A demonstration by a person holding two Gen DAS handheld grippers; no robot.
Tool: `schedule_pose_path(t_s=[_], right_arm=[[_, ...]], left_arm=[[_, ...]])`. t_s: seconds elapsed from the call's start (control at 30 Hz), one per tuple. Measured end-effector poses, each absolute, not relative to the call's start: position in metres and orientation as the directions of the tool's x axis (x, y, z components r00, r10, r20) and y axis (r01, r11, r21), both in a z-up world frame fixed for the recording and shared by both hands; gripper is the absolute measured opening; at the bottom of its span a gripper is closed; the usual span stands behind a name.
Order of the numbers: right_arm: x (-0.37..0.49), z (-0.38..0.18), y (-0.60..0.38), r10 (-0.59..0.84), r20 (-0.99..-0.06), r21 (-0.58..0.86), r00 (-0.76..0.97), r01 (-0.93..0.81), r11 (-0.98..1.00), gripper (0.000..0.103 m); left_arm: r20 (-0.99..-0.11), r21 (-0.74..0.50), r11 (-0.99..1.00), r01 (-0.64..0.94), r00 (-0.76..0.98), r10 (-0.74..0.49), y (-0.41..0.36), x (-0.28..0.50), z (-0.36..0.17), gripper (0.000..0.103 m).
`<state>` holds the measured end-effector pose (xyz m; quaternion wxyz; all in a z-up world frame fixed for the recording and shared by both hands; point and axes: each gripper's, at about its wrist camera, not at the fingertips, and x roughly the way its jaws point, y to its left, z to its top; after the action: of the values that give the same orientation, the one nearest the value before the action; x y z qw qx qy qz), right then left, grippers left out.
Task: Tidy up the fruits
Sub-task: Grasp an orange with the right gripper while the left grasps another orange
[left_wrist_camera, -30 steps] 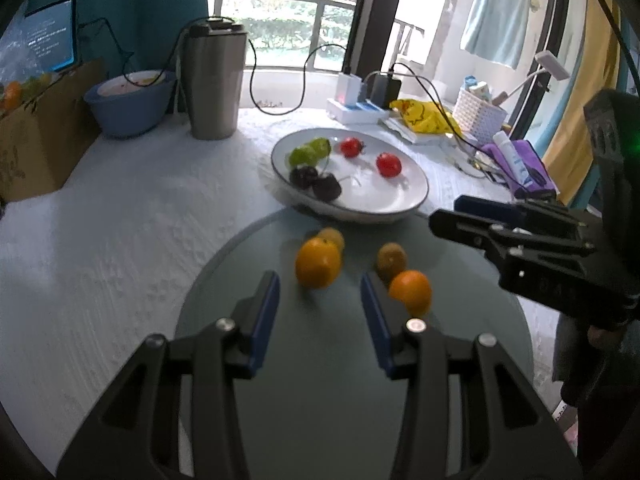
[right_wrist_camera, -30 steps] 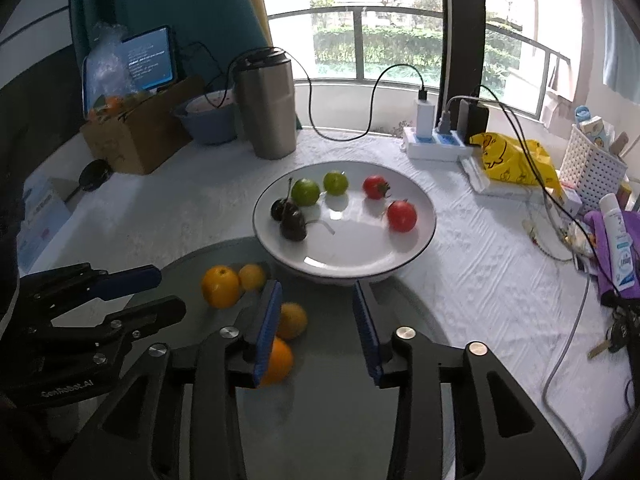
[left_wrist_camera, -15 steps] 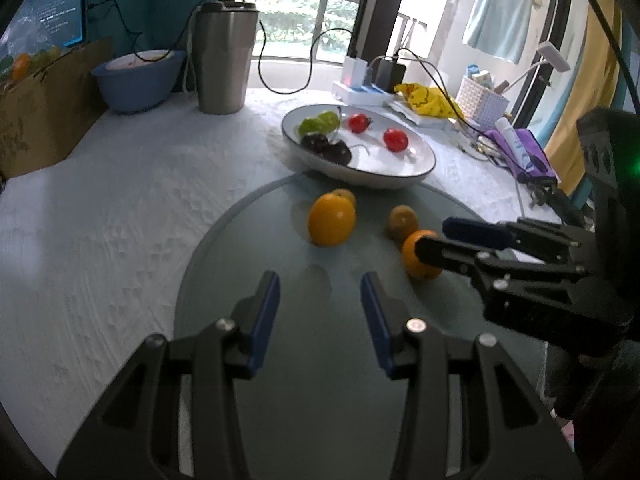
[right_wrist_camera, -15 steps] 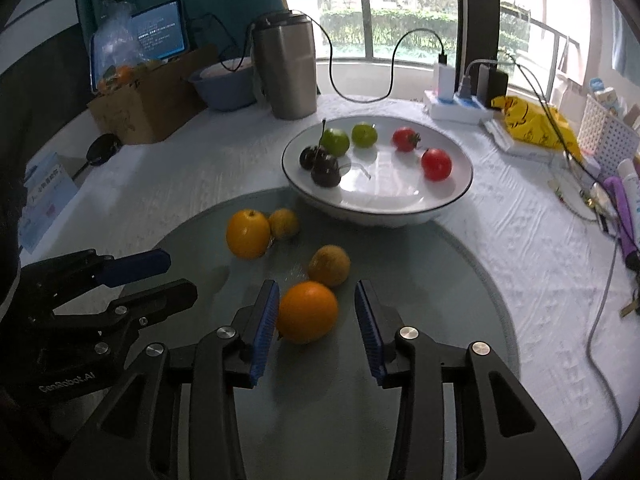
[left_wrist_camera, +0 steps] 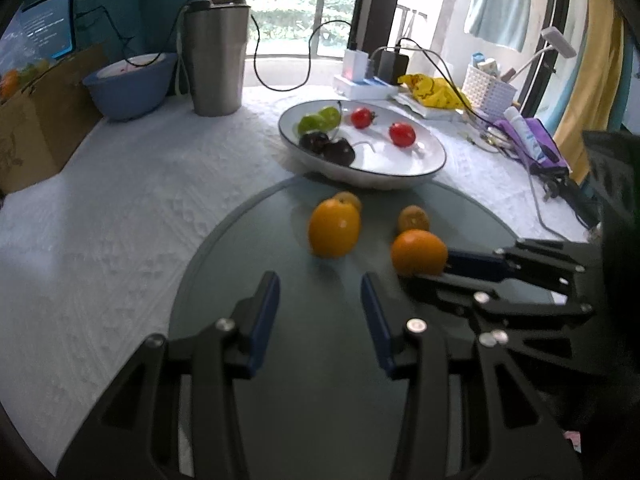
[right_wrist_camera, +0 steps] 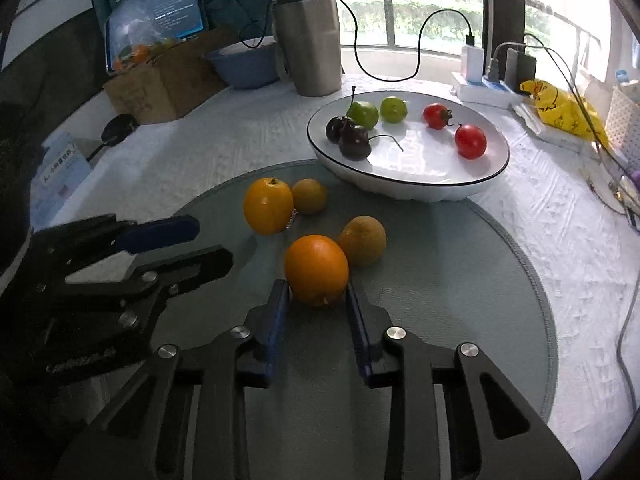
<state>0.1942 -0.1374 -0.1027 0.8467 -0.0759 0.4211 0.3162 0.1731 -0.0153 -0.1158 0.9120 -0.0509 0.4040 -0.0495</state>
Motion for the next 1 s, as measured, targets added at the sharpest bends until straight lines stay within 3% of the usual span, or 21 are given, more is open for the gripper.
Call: schedule_pose_path(t_s=[0.6, 0.83, 1.0], right_arm=[[0.199, -0.092, -0.158, 0.496, -0.746, 0.159, 0.444, -0.604, 0.781, 0.028], [0.203, -0.101, -0.144, 0.493, -0.764, 0.164, 0.417, -0.612, 0.773, 0.033], [0.206, -0.103, -0.141, 0.503, -0.753, 0.173, 0.425, -0.609, 0.774, 0.033]], left_arm=[[-0.752, -0.059, 0.995, 0.081, 0.652, -0.098, -0.030, 0.208, -0.120, 0.044], [-0.743, -0.082, 0.988, 0.129, 0.653, -0.147, -0.032, 0.211, -0.121, 0.043], [-0.738, -0.080, 0.986, 0.143, 0.657, -0.155, -0.033, 0.211, -0.120, 0.034]])
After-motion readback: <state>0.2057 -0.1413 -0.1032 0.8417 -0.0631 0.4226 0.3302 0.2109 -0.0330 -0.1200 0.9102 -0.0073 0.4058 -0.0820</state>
